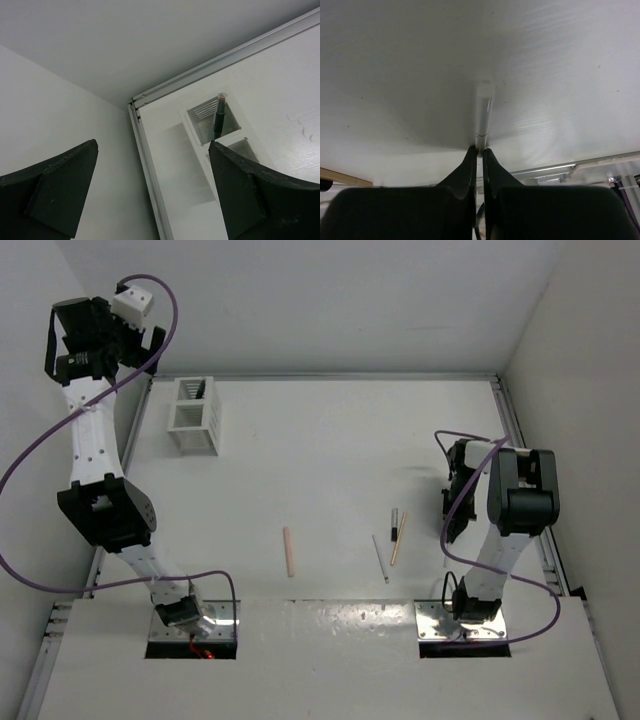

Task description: Organize the makeup

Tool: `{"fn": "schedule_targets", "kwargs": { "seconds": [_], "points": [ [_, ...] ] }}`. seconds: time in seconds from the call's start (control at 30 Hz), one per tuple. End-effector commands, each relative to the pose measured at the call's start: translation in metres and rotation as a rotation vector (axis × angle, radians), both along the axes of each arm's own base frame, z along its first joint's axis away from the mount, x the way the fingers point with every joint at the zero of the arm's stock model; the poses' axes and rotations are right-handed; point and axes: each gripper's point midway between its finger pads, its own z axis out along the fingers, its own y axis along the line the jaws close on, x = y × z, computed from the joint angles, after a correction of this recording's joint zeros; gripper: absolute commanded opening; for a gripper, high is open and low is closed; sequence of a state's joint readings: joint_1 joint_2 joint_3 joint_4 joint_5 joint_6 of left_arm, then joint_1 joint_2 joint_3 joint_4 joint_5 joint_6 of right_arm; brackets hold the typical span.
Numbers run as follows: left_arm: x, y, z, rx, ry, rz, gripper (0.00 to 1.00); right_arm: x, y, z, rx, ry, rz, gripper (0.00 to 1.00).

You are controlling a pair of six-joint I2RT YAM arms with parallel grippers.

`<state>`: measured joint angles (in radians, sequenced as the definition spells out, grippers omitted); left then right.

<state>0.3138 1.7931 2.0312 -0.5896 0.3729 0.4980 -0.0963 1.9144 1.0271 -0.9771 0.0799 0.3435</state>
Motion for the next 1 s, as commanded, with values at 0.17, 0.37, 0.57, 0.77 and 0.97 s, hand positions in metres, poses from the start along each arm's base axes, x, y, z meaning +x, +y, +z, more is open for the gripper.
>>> {"fn": "schedule_targets", "kwargs": {
  "seconds": [0.17, 0.37, 0.57, 0.77, 0.97],
  "points": [
    [-0.02, -0.068, 0.026, -0.118, -0.05, -0.329, 0.91, 0.034, -0.012, 0.01, -0.031, -0.138, 0.069, 0.0],
    [-0.02, -0.123, 0.01, -0.162, 0.008, -0.433, 0.85, 0.066, -0.006, 0.039, -0.049, -0.339, 0.131, 0.0],
    [-0.023, -0.172, -0.001, -0.179, 0.057, -0.518, 0.84, 0.102, 0.02, 0.09, 0.009, -0.562, 0.161, 0.0],
    [-0.044, -0.261, -0.022, -0.295, 0.156, -0.754, 0.81, 0.182, 0.1, 0.192, 0.156, -1.002, 0.296, 0.0],
    [-0.073, -0.338, -0.018, -0.358, 0.179, -0.979, 0.82, 0.249, 0.189, 0.305, 0.425, -1.435, 0.354, 0.0]
  ]
}}
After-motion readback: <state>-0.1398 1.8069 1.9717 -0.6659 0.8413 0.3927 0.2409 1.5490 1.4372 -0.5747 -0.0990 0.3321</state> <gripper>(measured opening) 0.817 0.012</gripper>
